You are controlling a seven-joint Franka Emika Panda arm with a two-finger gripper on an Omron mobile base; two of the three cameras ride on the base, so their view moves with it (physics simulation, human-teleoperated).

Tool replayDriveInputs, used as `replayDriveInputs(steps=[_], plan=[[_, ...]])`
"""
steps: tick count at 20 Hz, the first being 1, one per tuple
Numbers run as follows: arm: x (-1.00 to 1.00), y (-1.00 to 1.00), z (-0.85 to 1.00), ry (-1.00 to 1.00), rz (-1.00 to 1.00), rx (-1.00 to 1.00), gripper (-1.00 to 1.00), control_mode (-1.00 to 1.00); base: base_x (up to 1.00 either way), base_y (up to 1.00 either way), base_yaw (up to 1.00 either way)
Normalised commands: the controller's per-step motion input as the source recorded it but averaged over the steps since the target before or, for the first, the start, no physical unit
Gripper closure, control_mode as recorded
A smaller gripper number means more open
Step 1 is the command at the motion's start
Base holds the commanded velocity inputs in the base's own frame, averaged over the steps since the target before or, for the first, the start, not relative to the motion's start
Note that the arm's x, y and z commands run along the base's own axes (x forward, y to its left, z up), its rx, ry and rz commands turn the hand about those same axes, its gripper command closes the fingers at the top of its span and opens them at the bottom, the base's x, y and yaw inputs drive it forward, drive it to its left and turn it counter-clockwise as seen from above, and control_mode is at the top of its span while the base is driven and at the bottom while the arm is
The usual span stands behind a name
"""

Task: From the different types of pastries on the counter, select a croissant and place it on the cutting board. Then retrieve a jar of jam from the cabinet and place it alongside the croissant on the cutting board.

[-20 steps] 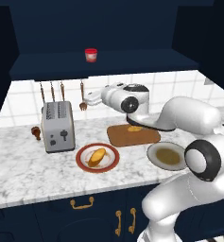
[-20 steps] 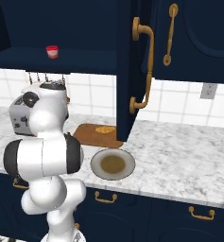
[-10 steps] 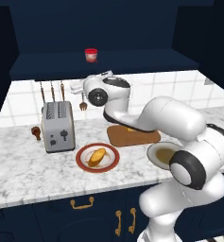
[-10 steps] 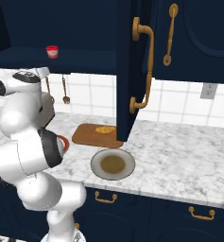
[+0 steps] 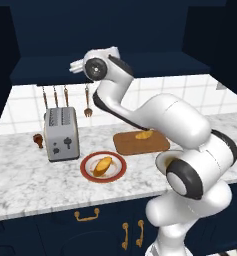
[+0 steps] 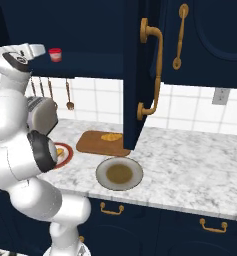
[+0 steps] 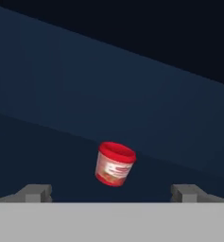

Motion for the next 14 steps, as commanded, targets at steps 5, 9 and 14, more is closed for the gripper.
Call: replayDriveInputs(steps=[5,9,14], plan=[[0.33,-0.14,0.16,0.05,0.00,0.00,-1.00,-1.00,0.00,0.00,0.00],[0.49,-0.11,-0.05,0.10,0.03,0.05,-1.00,-1.00,0.00,0.00,0.00],[0.44,0.00,0.00,0.18,0.02,0.04,-1.00,-1.00,0.00,0.00,0.00]])
